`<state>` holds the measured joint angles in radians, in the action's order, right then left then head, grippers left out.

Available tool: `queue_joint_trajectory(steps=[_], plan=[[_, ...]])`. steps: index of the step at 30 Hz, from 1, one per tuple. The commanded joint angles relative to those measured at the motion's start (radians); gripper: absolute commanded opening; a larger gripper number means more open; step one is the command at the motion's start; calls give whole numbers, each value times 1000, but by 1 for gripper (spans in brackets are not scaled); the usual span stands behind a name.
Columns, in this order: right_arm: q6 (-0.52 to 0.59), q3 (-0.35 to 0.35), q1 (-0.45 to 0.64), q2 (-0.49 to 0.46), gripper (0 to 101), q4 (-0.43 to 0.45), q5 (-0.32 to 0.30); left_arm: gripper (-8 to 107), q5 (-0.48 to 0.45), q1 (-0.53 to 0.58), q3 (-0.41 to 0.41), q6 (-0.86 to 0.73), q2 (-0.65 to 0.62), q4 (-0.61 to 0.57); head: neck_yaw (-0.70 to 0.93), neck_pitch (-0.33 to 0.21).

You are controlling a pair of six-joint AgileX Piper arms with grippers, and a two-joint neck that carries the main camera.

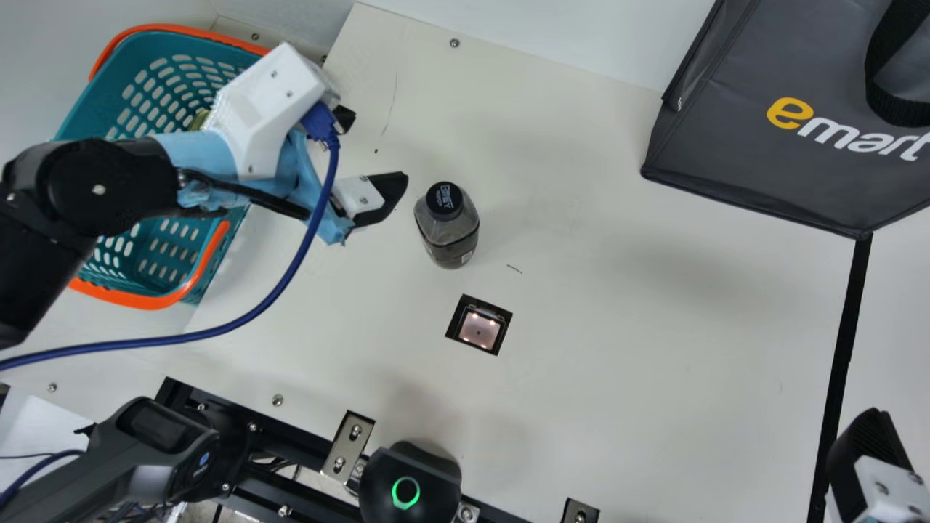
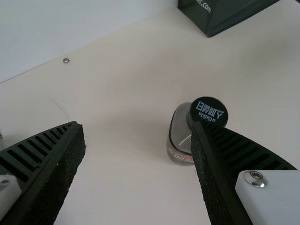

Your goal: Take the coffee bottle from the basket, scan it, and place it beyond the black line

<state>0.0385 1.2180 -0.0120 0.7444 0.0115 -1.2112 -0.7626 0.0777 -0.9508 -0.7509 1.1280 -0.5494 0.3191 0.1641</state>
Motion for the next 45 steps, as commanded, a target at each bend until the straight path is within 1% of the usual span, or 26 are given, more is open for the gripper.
queue_joint_trajectory(steps=[1, 7, 13, 23, 31, 37, 45], plan=[[0, 0, 0, 0, 91, 0, 0, 90, 2, -13, 5, 5, -14, 6, 2, -26], [0, 0, 0, 0, 91, 0, 0, 90, 18, -49, 26, 36, -51, 39, 2, -26], [0, 0, 0, 0, 91, 0, 0, 90, 55, -71, 50, 96, -82, 97, 2, -26], [0, 0, 0, 0, 91, 0, 0, 90, 137, -83, 92, 213, -118, 210, 2, -26], [0, 0, 0, 0, 91, 0, 0, 90, 188, -84, 109, 305, -127, 290, 2, -26], [0, 0, 0, 0, 91, 0, 0, 90, 219, -86, 121, 358, -132, 345, -137, -26], [0, 0, 0, 0, 91, 0, 0, 90, 236, -80, 129, 408, -134, 393, -324, -26]])
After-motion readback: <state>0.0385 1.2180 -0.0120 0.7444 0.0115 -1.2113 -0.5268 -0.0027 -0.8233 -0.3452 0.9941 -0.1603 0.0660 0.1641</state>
